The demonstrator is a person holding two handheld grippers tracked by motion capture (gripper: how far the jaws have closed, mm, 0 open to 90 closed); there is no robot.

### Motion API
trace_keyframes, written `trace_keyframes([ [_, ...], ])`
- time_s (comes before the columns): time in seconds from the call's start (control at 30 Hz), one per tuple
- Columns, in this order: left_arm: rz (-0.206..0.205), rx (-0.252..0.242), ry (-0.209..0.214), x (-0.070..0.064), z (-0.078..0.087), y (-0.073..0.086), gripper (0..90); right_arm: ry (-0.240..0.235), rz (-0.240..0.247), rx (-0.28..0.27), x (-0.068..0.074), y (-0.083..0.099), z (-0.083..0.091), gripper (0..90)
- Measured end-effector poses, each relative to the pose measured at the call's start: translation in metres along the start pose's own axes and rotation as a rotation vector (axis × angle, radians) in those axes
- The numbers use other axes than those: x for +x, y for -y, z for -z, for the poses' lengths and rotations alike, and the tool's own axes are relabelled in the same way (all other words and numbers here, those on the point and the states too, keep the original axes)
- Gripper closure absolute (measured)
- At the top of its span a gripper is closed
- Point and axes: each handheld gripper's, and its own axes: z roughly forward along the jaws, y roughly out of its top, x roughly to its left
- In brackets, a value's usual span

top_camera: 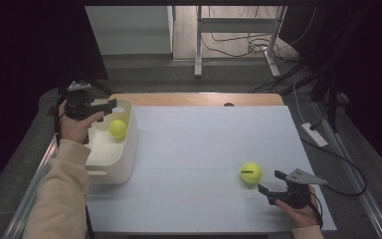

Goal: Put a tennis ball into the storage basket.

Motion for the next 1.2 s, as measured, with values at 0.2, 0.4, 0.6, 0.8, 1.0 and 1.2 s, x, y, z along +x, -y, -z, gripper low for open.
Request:
trace_keyframes([
  [0.2, -0.015, -0.007, 0.048, -0.006, 0.001, 0.002, 16.2, 0.003, -0.001, -0.001, -0.001, 0.0, 0.0, 13.2],
  [0.4, -0.036, -0.019, 0.095, -0.017, 0.004, 0.004, 16.3, 0.003, -0.007, -0.001, -0.001, 0.0, 0.0, 13.2],
  [0.6, -0.051, -0.033, 0.136, -0.027, 0.006, 0.006, 16.4, 0.004, -0.008, -0.002, -0.002, 0.0, 0.0, 13.2],
  [0.8, -0.075, -0.041, 0.182, -0.038, 0.007, 0.008, 16.5, 0.007, -0.011, -0.001, -0.002, 0.001, 0.0, 13.2],
  [1.0, -0.098, -0.043, 0.238, -0.049, 0.007, 0.011, 16.5, 0.013, -0.009, 0.0, -0.002, 0.0, 0.0, 13.2],
  [1.2, -0.109, -0.048, 0.274, -0.056, 0.007, 0.012, 16.5, 0.017, -0.006, -0.001, -0.002, 0.0, 0.0, 13.2],
])
